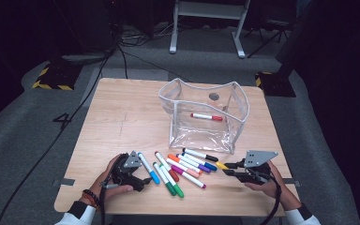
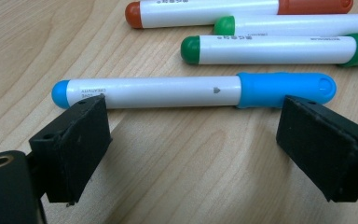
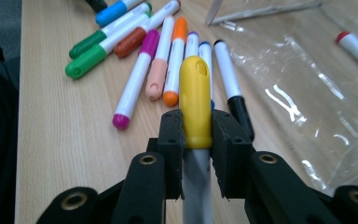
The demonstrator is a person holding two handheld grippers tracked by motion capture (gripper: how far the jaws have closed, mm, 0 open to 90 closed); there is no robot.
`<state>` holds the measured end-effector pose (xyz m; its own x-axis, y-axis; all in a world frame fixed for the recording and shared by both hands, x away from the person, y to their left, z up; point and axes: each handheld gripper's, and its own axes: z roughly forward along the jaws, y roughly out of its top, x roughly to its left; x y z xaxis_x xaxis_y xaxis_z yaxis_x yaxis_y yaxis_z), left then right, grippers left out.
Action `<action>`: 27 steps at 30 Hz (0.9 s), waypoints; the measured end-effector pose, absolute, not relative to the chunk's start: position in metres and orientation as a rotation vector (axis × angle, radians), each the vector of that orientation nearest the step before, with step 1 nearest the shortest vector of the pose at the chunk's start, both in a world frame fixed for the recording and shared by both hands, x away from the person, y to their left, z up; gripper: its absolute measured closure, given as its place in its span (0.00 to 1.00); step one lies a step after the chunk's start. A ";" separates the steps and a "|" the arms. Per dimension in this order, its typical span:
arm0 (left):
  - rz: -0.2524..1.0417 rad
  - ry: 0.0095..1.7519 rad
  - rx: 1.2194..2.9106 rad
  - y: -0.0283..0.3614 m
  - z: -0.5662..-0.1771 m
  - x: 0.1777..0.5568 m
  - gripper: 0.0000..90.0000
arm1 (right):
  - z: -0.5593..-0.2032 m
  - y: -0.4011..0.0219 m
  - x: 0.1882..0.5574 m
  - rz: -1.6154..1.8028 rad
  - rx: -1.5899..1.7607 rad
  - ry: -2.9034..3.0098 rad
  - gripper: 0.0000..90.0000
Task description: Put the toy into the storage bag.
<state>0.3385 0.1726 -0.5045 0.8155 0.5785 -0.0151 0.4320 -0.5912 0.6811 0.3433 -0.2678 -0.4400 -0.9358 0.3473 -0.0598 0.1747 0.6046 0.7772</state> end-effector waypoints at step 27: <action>0.270 0.738 2.294 0.173 -0.505 0.339 0.11 | -0.290 -0.252 0.391 1.270 0.395 2.347 0.83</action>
<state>0.3385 0.1726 -0.5045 0.8157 0.5783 -0.0151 0.4318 -0.5914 0.6810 0.3909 -0.2525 -0.2897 -0.8621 0.4449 -0.2425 0.0405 0.5374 0.8423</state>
